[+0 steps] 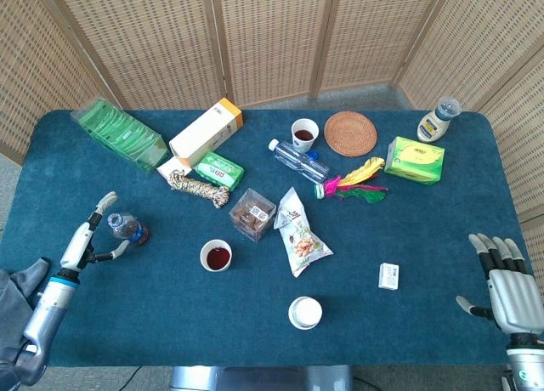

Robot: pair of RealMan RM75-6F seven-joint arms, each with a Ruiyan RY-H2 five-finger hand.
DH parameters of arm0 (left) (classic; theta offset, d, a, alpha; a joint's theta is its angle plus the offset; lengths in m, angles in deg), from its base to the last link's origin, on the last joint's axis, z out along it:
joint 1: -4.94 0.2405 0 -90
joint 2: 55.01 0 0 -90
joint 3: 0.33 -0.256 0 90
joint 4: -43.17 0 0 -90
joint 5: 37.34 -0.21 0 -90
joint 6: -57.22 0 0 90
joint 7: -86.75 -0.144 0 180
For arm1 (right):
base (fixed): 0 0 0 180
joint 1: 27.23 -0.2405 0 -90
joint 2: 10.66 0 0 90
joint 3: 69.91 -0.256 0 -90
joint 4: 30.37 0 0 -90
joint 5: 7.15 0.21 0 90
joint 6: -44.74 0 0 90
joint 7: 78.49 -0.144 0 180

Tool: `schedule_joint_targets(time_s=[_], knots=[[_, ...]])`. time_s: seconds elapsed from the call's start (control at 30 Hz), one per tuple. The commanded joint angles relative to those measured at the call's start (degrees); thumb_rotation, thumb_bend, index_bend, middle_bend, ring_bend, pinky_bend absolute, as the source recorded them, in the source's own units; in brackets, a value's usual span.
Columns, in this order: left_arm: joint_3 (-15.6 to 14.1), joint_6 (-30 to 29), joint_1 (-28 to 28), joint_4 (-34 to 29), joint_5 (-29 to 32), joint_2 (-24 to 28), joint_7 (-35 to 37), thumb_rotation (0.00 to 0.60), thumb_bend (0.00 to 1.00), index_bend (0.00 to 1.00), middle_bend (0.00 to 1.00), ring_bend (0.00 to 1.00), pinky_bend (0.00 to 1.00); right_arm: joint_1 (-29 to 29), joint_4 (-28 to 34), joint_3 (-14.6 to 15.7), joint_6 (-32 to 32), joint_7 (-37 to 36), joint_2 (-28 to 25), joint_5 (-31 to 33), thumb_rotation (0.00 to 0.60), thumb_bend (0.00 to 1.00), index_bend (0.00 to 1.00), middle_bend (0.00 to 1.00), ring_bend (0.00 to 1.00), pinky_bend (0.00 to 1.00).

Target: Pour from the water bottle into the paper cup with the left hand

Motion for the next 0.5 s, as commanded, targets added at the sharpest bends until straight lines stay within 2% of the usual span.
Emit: schedule_joint_targets(time_s=[0.03,0.5], knots=[[0.0,-0.7,0.6,-0.3,0.1,0.4,-0.2,0.6,0.37,0.0,0.0,0.0,0.01,0.0,0.0,0.1,0.0,0.0,0.0,-0.1,0.6,0.0,0.0,0.0,0.0,0.0],[-0.6,-5.6,4.5,-3.7,-0.2,6.4,-4.9,0.6,0.37,0.0,0.0,0.0,0.0,0.2,0.7,0.4,-0.4,0.3,-0.1,-0.9,0.6,0.0,0.0,0.0,0.0,0.0]])
